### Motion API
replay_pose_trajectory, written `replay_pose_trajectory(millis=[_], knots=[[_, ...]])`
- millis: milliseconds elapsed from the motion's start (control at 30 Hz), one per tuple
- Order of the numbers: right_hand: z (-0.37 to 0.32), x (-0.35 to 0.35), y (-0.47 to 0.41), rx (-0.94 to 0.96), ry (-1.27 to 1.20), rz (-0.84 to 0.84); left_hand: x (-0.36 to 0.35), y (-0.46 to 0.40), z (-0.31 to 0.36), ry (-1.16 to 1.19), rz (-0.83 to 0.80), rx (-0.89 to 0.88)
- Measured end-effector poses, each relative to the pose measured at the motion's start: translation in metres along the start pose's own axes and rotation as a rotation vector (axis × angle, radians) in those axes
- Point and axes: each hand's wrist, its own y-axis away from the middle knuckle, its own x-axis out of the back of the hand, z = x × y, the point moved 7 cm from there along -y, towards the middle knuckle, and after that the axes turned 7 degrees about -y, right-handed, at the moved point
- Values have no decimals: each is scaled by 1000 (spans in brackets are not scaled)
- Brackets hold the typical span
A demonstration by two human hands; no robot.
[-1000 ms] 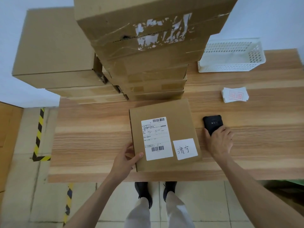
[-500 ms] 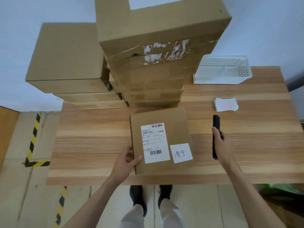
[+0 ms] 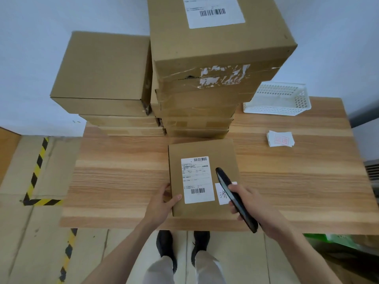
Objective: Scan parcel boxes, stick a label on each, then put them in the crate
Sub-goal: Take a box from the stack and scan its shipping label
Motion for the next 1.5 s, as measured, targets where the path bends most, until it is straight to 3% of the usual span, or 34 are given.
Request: replay_pose_trajectory(millis=[267, 467, 1000, 1200, 1367, 1500], knots=[[-38, -29, 6, 175, 738, 213, -2, -6, -13, -33, -25, 24], [-46, -34, 3, 191, 952, 294, -3, -8, -19, -18, -34, 31], [-47, -29, 3, 252, 1070, 332, -2, -8, -17, -62, -29, 40], [-23, 15, -19, 225, 1062, 434, 0, -2, -7, -52, -18, 49], [10, 72, -72, 252, 849, 620, 0, -3, -9, -68, -5, 59], [35, 93, -121, 230, 870, 617, 0, -2, -8, -62, 11, 70]])
